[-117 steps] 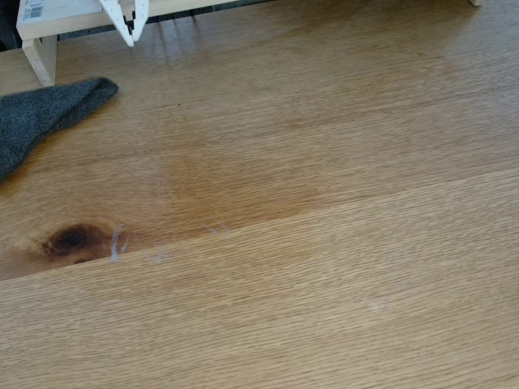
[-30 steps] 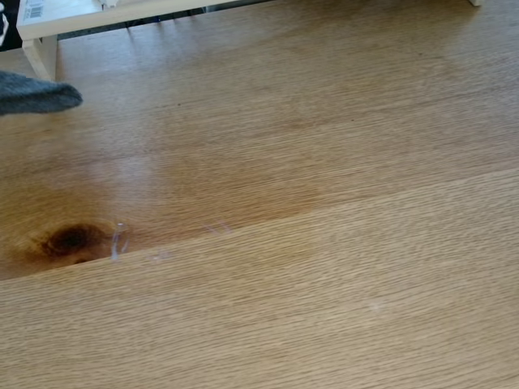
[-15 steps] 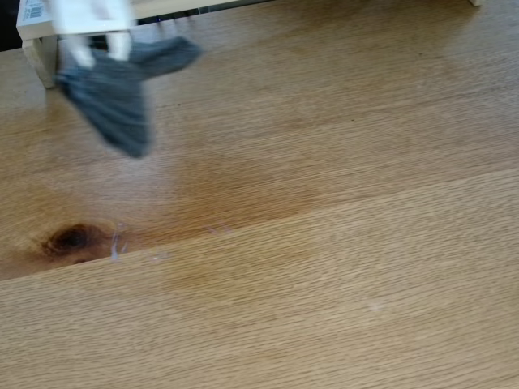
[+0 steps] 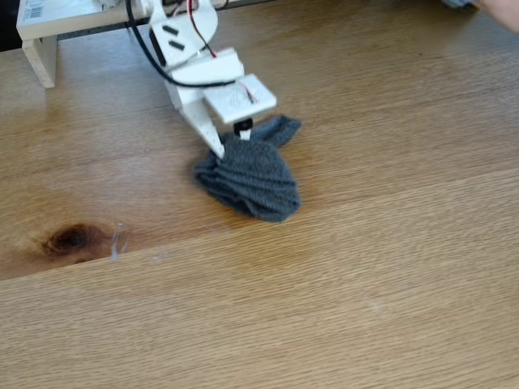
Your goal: Clean the area in front of the robot
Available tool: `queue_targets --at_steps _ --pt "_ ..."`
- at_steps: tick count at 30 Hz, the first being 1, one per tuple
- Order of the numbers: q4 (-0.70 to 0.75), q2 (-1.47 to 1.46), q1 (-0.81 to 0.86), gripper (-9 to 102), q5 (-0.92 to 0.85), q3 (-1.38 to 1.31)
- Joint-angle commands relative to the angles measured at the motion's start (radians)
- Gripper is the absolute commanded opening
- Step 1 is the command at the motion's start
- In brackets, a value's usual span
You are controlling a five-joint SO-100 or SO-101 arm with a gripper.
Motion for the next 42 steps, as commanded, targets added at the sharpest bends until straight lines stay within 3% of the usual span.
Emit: queue_targets --at_steps 1,10,31,37,42 --pt "-0.075 -0.118 0.037 0 0.002 -0.267" --pt "0.092 -0.364 0.15 0 -0.003 -0.635" --pt "0.477 -0.305 0.695 0 -0.13 -0.65" --pt "0.784 -0.195 0.664 0 -0.19 -0.65" --pt "1.023 -0.028 0.466 0 -0.209 -0.65"
